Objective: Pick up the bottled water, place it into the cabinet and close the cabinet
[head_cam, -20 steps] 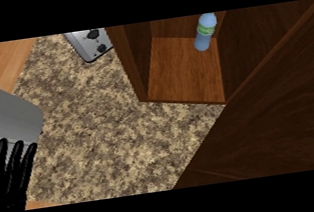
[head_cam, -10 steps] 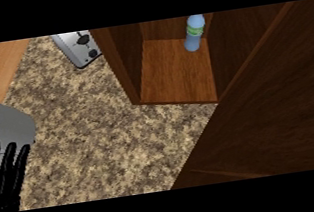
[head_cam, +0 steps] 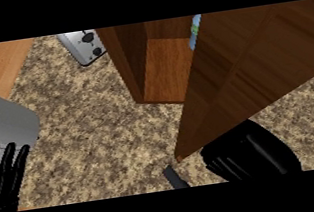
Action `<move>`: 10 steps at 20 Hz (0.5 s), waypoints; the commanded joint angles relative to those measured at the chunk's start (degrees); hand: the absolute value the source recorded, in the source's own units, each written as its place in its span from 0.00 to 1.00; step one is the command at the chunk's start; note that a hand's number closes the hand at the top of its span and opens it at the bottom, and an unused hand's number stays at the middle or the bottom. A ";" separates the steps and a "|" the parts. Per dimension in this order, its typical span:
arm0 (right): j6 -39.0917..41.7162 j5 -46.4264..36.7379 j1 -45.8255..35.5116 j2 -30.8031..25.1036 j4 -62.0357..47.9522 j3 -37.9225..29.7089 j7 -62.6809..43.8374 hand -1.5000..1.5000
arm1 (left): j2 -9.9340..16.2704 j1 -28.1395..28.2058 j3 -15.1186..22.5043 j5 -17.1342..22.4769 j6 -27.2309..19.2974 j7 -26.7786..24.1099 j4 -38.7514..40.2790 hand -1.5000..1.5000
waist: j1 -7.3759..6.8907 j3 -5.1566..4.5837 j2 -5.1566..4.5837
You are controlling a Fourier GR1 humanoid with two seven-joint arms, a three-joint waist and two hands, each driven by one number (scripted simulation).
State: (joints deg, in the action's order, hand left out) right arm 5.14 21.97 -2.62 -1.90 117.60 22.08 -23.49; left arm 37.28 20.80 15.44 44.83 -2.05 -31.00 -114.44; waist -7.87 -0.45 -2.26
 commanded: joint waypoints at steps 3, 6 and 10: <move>-14.05 0.79 -18.77 1.84 -16.59 -4.80 1.27 1.00 | -0.25 -0.44 0.09 0.20 0.36 0.43 0.40 0.00 | -0.75 0.26 0.18; -18.18 2.65 -28.45 1.87 -26.25 -6.76 2.24 1.00 | -0.96 0.37 0.62 0.57 1.78 -0.33 1.59 0.00 | -0.72 0.27 0.44; -20.72 6.32 -41.13 1.88 -38.71 -9.07 4.17 1.00 | -0.89 0.19 0.38 -0.35 2.31 -0.62 2.87 0.00 | 0.06 0.32 0.65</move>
State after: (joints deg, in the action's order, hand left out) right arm -12.07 26.05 -30.58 -0.53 91.02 15.81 -20.58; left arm 36.79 20.66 15.53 45.16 -0.51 -30.93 -112.75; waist -7.63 0.21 -1.54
